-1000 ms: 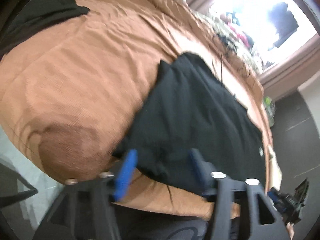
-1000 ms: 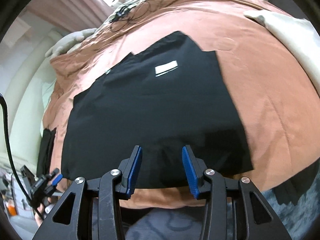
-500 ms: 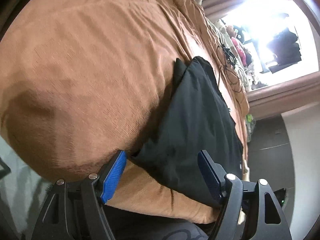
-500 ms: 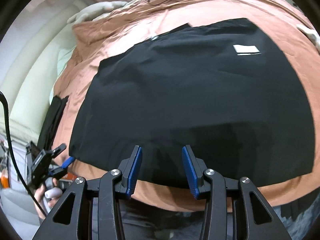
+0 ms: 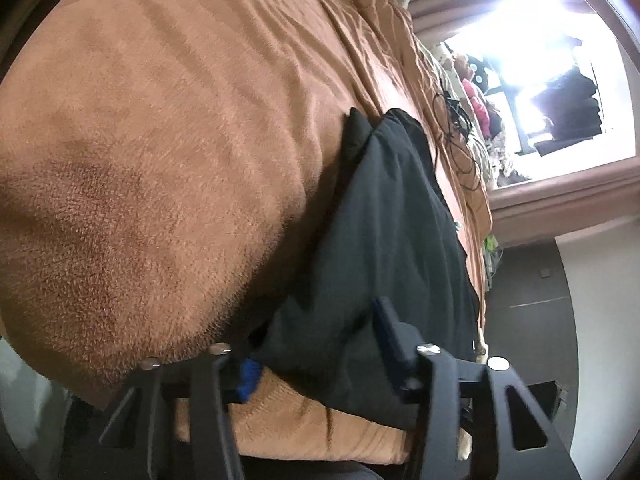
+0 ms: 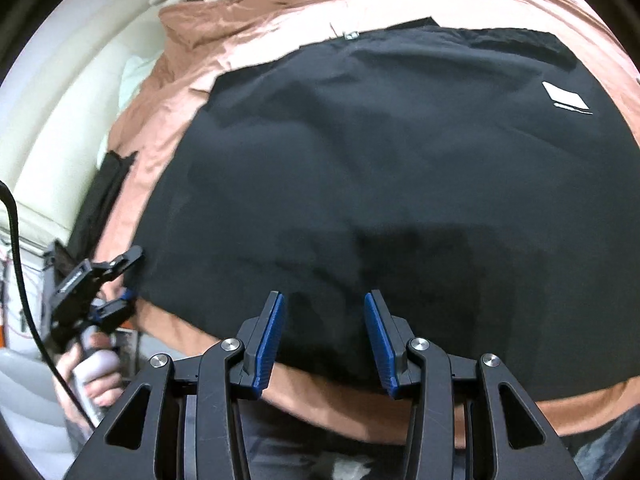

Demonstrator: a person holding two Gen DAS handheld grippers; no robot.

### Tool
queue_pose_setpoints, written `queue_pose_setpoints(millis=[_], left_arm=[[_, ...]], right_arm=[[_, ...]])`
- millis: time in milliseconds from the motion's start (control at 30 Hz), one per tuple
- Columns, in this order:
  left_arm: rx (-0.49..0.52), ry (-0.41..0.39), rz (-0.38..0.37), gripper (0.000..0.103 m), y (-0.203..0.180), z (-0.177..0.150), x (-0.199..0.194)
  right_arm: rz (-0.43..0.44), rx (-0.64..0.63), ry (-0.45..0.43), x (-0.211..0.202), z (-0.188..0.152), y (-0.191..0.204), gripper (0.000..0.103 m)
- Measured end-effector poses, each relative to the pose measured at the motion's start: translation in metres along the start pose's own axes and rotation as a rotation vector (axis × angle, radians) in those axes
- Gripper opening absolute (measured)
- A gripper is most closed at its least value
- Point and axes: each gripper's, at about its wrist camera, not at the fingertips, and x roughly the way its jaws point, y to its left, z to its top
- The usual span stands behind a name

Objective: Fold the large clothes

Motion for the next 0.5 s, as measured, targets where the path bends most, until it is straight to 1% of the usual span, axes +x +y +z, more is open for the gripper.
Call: queue_pose_setpoints(millis=[67,200,300,500], left_arm=[[-0.003,-0.004,0.006,0.040,0.001,0.000,0.000],[-0.015,-0.010,0.010,0.038,0.001,0.000,-0.001],[-0.060,-0.018,0.012,0.037,0.003,0.001,0.000],[-0.110,-0.059,0.030,0.037,0.000,0.000,0.003]], right_arm=[[-0.023,0.011,-0.012,0.009,0.006,-0.001,0.041],[-0.048,0.037,-0.029,0.020,0.025,-0.005,0.034],[-0.060,0.048,-0.029,0.027,0.044,-0.005,0.032],[-0.093,0.089,-0.036,0.041,0.084,-0.012,0.029]])
